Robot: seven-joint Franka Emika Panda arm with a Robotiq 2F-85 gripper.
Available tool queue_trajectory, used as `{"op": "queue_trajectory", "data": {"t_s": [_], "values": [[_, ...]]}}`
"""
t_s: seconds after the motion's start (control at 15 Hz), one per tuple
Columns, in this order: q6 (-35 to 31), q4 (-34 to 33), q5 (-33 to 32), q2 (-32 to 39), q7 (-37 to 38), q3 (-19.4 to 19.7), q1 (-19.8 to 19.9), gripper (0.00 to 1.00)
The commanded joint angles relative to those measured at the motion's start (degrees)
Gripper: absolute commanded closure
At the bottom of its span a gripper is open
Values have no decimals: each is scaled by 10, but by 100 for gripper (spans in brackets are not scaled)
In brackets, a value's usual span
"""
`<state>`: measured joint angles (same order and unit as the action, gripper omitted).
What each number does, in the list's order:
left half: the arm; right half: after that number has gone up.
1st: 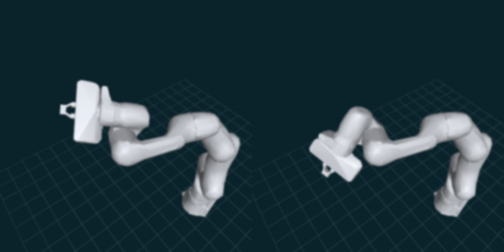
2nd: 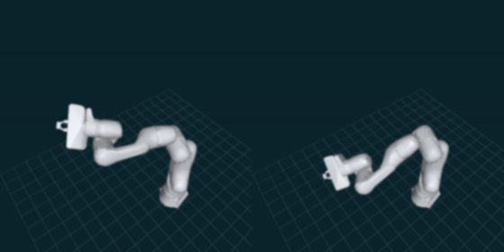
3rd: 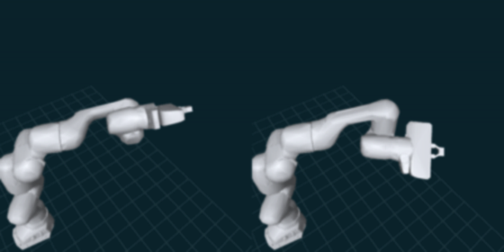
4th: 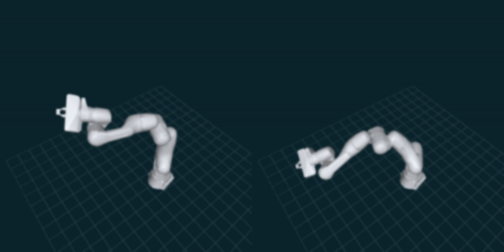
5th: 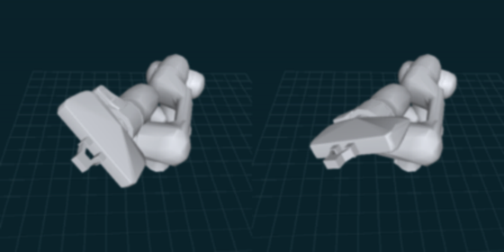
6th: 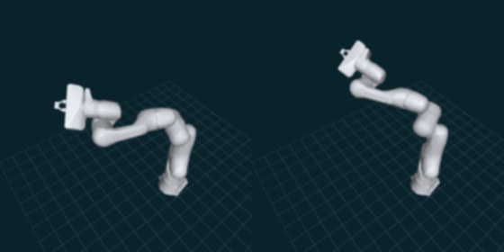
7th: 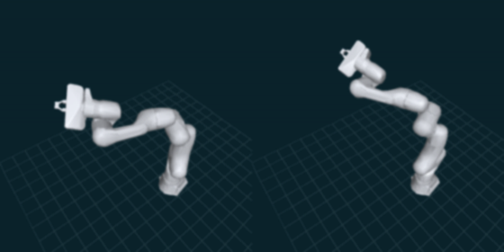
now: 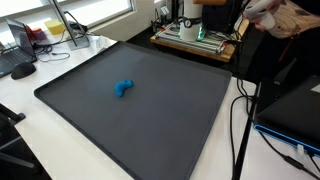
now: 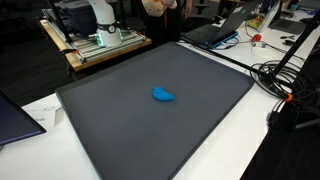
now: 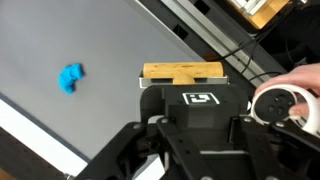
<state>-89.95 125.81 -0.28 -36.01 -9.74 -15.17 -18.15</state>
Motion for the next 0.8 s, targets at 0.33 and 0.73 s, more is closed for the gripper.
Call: {"op": "queue_trajectory", "data": {"t_s": [0.33,0.73], "values": [[4,-174,-10,41,-69,73,29,53],[10,-223,-4,77,-86,91,37,53]]}}
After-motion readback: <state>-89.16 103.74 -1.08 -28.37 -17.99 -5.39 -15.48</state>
